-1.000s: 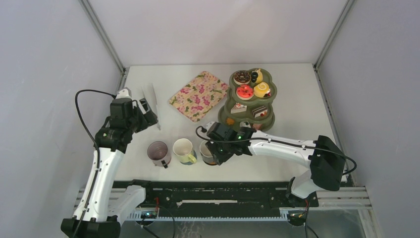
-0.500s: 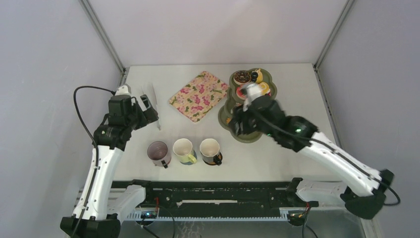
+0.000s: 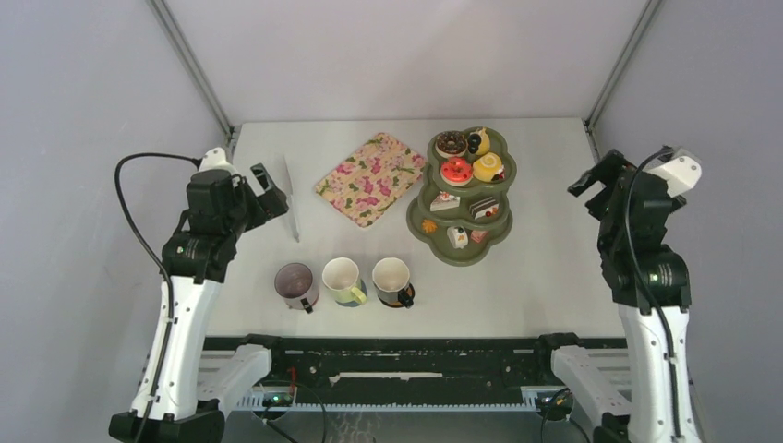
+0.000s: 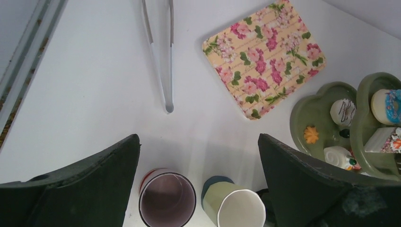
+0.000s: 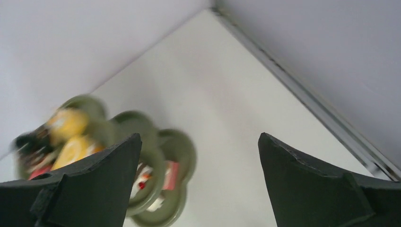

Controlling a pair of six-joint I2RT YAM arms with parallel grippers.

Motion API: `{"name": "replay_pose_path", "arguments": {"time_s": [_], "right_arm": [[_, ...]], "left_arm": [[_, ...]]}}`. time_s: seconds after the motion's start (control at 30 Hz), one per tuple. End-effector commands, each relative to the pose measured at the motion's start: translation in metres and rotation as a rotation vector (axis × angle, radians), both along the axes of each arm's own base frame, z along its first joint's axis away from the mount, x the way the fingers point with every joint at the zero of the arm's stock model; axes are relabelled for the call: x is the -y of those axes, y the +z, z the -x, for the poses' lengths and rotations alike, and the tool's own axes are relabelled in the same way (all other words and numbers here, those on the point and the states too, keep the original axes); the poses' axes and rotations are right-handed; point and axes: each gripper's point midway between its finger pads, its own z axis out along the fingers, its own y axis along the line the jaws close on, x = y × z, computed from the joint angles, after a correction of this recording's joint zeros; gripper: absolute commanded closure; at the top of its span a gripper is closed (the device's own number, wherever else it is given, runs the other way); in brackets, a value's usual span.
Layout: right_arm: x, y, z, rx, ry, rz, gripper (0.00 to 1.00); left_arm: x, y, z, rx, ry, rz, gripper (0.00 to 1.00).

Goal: Serve the afternoon tea

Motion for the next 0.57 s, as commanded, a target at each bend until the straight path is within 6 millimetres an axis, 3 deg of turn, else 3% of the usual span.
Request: {"name": "replay_pose_path", "arguments": {"time_s": [0.0,0.33,0.53], "right_arm": [[0.043,-0.039,0.007,-0.128,-0.258,-0.082,0.00],[0.047,-0.057,0.014,-0.169,-0.312,-0.111,0.00],[0.040,-0.053,0.015,-0.109,-0.256,-0.125,0.00]], "left_arm": [[-0.013,0.021,-0.002,0.099,0.063,-0.025,0.01],[-0.011,0.019,0.000,0.122,0.051,-0.013,0.01],[-0.012,0.019,0.004,0.132,0.051,-0.016,0.01]]}}
